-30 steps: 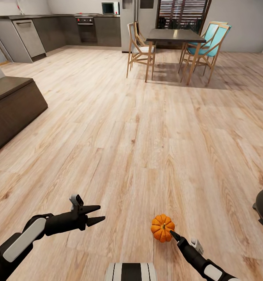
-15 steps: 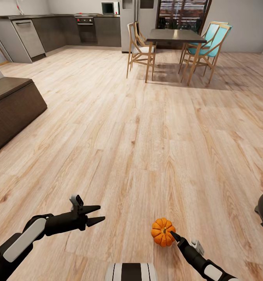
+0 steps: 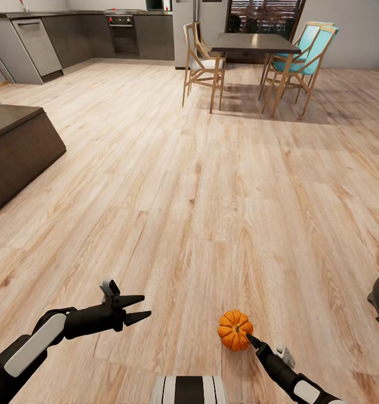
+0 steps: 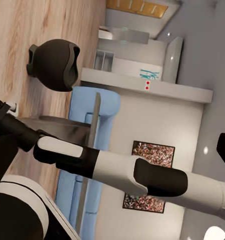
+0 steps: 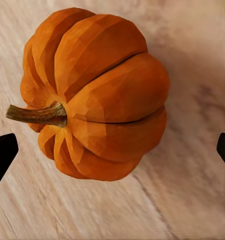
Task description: Place each of the two pumpkins and all three candles from the living room inside a cabinet in the living room (use any cabinet), then make sure every cabinet is closed, and position the cauldron so it is next to a table in the living room.
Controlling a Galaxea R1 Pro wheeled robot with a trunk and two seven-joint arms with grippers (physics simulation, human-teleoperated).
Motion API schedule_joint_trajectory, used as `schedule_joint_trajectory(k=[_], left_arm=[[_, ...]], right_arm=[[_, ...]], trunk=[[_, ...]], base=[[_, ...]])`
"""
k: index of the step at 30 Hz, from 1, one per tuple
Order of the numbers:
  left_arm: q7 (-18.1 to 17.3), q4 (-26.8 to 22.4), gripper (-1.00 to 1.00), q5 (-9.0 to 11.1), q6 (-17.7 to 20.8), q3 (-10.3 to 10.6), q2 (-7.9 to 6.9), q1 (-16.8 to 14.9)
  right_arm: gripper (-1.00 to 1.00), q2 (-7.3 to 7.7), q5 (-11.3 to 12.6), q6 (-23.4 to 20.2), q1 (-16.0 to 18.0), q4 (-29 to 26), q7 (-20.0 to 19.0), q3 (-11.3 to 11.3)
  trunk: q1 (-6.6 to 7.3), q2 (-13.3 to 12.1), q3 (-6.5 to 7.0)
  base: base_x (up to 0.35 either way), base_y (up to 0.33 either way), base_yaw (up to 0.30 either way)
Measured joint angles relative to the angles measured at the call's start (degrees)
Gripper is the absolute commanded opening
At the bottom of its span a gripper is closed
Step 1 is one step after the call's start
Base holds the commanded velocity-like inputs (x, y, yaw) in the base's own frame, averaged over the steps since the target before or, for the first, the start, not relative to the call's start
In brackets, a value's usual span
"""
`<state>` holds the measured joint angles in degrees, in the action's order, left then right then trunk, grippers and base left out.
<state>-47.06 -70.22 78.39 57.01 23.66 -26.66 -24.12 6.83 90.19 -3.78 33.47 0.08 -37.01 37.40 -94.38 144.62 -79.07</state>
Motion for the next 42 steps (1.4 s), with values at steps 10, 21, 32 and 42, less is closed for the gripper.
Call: schedule_joint_trajectory(k=[10, 21, 32, 42], left_arm=[[0.00, 0.06, 1.00, 0.03, 0.01, 0.07, 0.07, 0.00], [0.00, 0.06, 1.00, 0.00, 0.00, 0.01, 0.07, 0.00], [0.00, 0.06, 1.00, 0.03, -0.05, -0.03, 0.09, 0.00], [0.00, 0.06, 1.00, 0.02, -0.08, -0.14, 0.07, 0.00]], right_arm=[[1.00, -0.18, 0.05, -1.40, 0.00, -0.30, 3.39, 0.01], [1.00, 0.01, -0.01, -4.61, 0.00, -0.46, 3.92, -0.35], [1.00, 0.01, -0.01, -4.21, 0.00, -0.60, 4.78, -0.37], [1.00, 0.01, -0.01, -4.06, 0.00, -0.62, 4.83, -0.36]], trunk=[[-0.10, 0.06, -0.89], [-0.18, 0.09, -1.55], [-0.18, 0.10, -1.56], [-0.18, 0.10, -1.56]], base=[[0.000, 0.000, 0.000], [0.000, 0.000, 0.000], [0.000, 0.000, 0.000], [0.029, 0.000, 0.000]])
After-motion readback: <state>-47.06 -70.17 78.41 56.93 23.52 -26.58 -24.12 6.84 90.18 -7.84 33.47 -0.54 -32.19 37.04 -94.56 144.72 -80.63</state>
